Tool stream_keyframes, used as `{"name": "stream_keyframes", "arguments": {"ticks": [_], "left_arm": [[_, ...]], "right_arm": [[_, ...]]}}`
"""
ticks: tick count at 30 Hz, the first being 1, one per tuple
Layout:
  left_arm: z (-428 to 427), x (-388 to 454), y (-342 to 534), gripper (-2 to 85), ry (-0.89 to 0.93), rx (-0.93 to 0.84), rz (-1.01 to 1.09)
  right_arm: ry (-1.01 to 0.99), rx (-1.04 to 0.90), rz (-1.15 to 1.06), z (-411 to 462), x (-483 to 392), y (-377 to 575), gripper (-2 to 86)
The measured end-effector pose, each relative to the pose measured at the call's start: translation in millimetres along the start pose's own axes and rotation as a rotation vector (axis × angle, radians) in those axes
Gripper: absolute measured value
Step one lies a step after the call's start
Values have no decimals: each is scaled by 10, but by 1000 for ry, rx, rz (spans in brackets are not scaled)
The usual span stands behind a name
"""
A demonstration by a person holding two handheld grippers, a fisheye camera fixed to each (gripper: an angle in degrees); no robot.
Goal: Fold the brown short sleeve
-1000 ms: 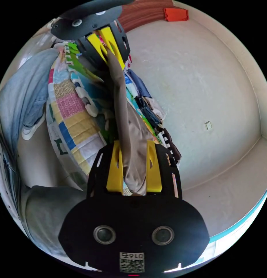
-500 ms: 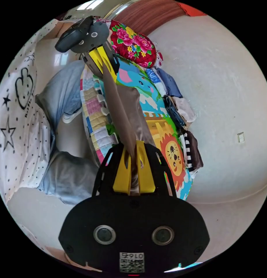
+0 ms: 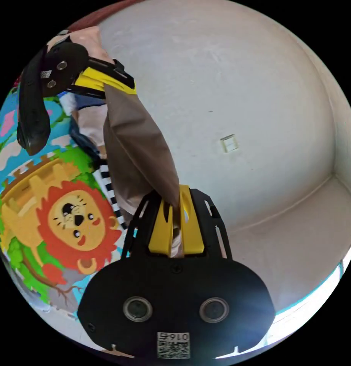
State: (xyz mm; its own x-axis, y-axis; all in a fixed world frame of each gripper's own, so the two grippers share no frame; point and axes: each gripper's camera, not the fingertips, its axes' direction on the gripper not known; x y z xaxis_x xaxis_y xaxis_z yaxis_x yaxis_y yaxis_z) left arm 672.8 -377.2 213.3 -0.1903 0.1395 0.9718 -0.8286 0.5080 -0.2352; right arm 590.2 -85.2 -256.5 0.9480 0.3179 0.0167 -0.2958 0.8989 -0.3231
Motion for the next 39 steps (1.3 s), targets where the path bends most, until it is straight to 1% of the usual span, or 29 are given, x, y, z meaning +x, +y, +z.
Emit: {"name": "stream_keyframes", "arguments": {"ticks": [2, 4, 6, 8, 9, 10, 11, 12, 13, 14, 15, 18, 22, 24, 25, 27, 30, 31, 32, 33, 35, 37, 39], "left_arm": [[492, -89, -361, -9, -97, -4, -77], [836, 65, -659, -9, -189, -3, -131], [1130, 404, -1001, -9, -192, -19, -126], [1366, 1106, -1490, -8, -128, -34, -26], [1387, 1306, -1601, -8, -133, -33, 3], [1383, 1725, -1783, -8, -167, -22, 87], [1330, 2111, -1904, -8, -186, 7, 185], [1287, 2270, -1937, -8, -188, 33, 226], [1241, 2515, -1971, -8, -231, 50, 277], [1267, 2501, -1953, -8, -219, 37, 188], [1296, 2461, -1937, -8, -209, 25, 145], [1340, 2399, -1822, -8, -229, 60, 161], [1336, 2218, -1637, 0, -153, 89, 94], [1337, 2308, -1552, 11, -223, 94, 173], [1327, 2365, -1483, 20, -290, 116, 205], [1313, 2346, -1369, 37, -290, 148, 201], [1291, 2274, -1160, 69, -322, 187, 170], [1254, 2285, -1039, 75, -374, 225, 184], [1222, 2327, -898, 75, -470, 263, 214], [1206, 2347, -824, 73, -532, 283, 217], [1111, 2387, -506, 30, -758, 373, 202], [978, 2319, -253, 26, -800, 411, 165], [797, 2185, 35, 28, -773, 421, 93]], "right_arm": [[188, 1, -33, 468, 52, -207, 18], [313, -7, -99, 935, -117, -278, 18], [294, -19, -137, 1427, -366, -285, 18], [174, -103, -116, 2047, -754, -250, 18], [131, -136, -116, 2179, -869, -234, 19], [29, -213, -169, 2403, -1133, -189, 19], [-31, -268, -242, 2558, -1398, -127, 19], [12, -264, -251, 2597, -1496, -100, 19], [113, -204, -250, 2589, -1598, -70, 19], [122, -187, -211, 2569, -1564, -101, 19], [114, -189, -194, 2562, -1519, -128, 19], [52, -194, -177, 2512, -1272, -260, 18], [10, -204, -143, 2458, -1004, -355, 15], [18, -200, -153, 2445, -970, -355, 13], [28, -195, -166, 2429, -952, -360, 11], [19, -198, -170, 2397, -892, -387, 9], [-91, -158, -150, 2263, -696, -408, 8], [-164, -124, -139, 2185, -594, -393, 8], [-218, -80, -117, 2103, -487, -370, 8], [-231, -58, -97, 2065, -432, -358, 9], [-237, 8, -2, 1980, -247, -329, 6], [-241, 3, 62, 2009, -163, -363, 4], [-256, -22, 78, 2077, -155, -450, 2]]}}
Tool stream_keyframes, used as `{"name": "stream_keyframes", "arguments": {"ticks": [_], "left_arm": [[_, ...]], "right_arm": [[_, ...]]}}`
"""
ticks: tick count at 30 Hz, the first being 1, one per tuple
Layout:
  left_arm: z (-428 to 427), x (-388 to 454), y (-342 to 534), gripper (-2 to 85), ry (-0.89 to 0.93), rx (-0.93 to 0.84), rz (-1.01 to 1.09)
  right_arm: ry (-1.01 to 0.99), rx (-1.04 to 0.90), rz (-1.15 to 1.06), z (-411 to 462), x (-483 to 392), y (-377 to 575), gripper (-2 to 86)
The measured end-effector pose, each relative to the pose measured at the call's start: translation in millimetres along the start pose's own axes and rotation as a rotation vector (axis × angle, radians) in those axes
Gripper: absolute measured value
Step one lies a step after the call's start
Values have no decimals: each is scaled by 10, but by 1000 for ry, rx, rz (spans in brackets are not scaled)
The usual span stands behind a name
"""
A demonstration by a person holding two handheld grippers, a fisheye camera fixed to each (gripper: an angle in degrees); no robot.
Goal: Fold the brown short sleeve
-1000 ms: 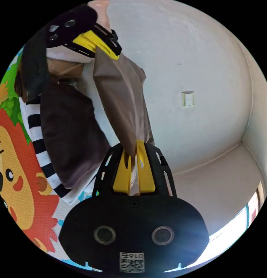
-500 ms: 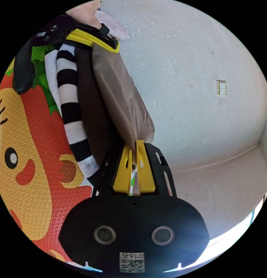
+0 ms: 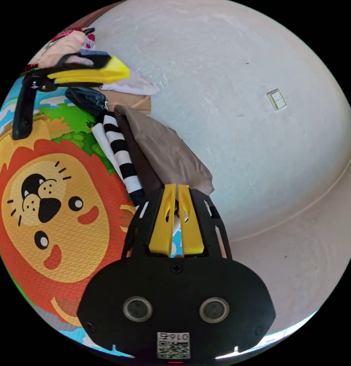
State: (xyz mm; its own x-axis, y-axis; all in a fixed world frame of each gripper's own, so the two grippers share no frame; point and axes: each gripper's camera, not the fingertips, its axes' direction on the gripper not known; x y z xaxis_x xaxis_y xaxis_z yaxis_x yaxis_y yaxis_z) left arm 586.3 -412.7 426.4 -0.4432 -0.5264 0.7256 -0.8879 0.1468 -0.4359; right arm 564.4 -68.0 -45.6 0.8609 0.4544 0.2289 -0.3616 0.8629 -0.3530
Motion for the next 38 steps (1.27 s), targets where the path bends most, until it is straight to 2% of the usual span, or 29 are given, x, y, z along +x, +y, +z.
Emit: {"name": "stream_keyframes", "arguments": {"ticks": [4, 7, 9, 12, 13, 15, 18, 20, 25, 27, 29, 30, 32, 33, 35, 38], "left_arm": [[-544, -434, 686, 34, -47, -2, -47], [-1084, -572, 1189, 37, -1, 26, 2], [-1424, -583, 1490, 39, 20, 49, 55], [-1975, -568, 1988, 39, 75, 78, 125], [-2153, -567, 2171, 38, 102, 52, 128], [-2369, -560, 2432, 34, 162, -27, 116], [-2604, -594, 2871, 23, 271, -294, 24], [-2789, -702, 3272, 13, 412, -558, -139], [-3276, -818, 4169, -1, 717, -890, -521], [-3424, -784, 4577, -1, 785, -1032, -706], [-3679, -686, 5200, 2, 862, -1162, -1035], [-3755, -645, 5356, 3, 886, -1178, -1121], [-4053, -461, 5931, 18, 984, -1209, -1451], [-4120, -423, 6050, 28, 1018, -1200, -1519], [-4378, -322, 6445, 54, 1083, -1160, -1732], [-4601, -249, 6741, 62, 1046, -1179, -1766]], "right_arm": [[33, -92, 1, 247, -106, -318, 0], [-2, -284, 22, 532, -186, -484, -3], [3, -298, 78, 496, -158, -543, -4], [-230, -160, 318, 100, 32, -619, -4], [-337, -37, 382, -143, 38, -635, -3], [-470, 104, 417, -468, -67, -698, -1], [-571, 212, 370, -827, -452, -931, 5], [-612, 217, 320, -930, -805, -1203, 20], [-727, 154, 286, -799, -1398, -1831, 69], [-765, 153, 318, -719, -1579, -2050, 77], [-824, 194, 381, -625, -1786, -2327, 91], [-830, 211, 394, -608, -1835, -2399, 96], [-815, 286, 421, -559, -2056, -2713, 124], [-800, 302, 415, -549, -2127, -2800, 130], [-686, 297, 344, -484, -2498, -3197, 157], [-542, 234, 205, -347, -3044, -3644, 175]]}}
